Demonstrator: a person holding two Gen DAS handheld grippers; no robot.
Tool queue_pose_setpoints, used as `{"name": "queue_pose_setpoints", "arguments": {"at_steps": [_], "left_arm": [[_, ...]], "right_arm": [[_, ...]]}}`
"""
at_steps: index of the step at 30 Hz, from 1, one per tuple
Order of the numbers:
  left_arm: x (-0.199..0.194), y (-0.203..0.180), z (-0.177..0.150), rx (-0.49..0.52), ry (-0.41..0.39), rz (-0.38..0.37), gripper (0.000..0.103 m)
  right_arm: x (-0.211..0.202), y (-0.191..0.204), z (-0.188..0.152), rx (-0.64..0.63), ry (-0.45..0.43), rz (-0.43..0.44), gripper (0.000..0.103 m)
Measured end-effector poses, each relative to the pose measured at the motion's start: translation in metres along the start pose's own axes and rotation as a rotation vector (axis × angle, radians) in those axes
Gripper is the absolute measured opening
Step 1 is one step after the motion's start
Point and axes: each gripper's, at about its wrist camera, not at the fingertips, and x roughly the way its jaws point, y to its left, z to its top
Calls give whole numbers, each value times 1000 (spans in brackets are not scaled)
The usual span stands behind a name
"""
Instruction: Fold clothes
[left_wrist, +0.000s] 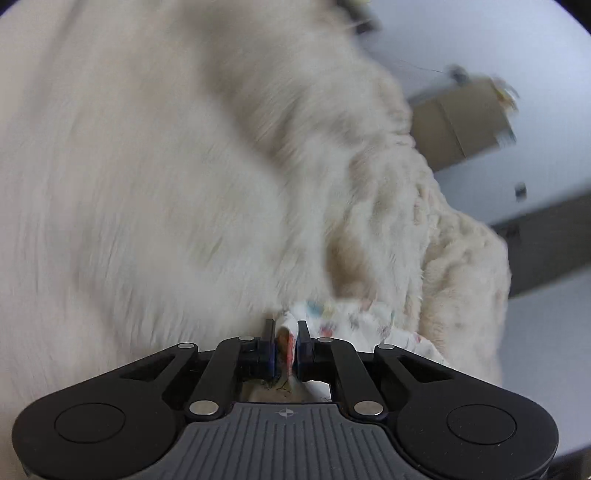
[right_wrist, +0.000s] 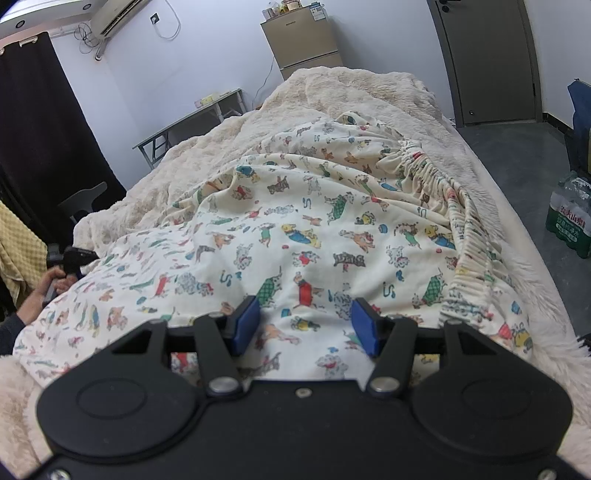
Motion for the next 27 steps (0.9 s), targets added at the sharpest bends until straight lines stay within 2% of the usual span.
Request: {"name": "queue_pose_setpoints", "arguments": {"at_steps": [2,3,5,6,7,8,11,13,14,15,17,19,22,25,26,27], "left_arm": [[-27,-54,15,311,-97,36,7],[-41,-71,17,411,-171,54,7],[-65,-84,17,482,-308,71,9],[-76,-88,19,493,-371,80,18],[-82,-82,25,418,-398,96,26],[-79,-73,30,347,-374,119,35],[-59,-34,31,186,-264,189,46],[-38,-2,17,165,-131,259,47],[-36,12,10,163,-112,271,49],[-35,25,3,160,-96,279,55],[-38,40,-2,140,-92,261,64],[-43,60,-6,89,-79,216,64],[-41,68,-2,55,-43,144,65],[-41,66,-10,87,8,110,66],[-40,64,-13,103,18,110,65],[-39,59,-18,133,29,106,59]], "right_arm": [[0,0,0,-1,-1,-2,54],[-1,0,0,1,-2,-1,54],[-1,1,0,2,-3,-1,54],[-1,1,0,1,-3,-2,54],[-1,1,0,2,-3,-2,54],[-1,1,0,2,-3,-2,54],[-1,0,0,3,-3,-1,54],[-1,0,0,4,-3,-1,54],[-1,1,0,3,-2,-2,54],[0,1,0,1,-2,-3,54],[0,2,0,0,0,-4,55],[1,2,1,-2,2,-5,55],[0,1,0,2,0,-3,55],[1,0,0,9,0,3,55],[1,0,1,9,0,3,55],[0,0,1,9,0,4,55]]}}
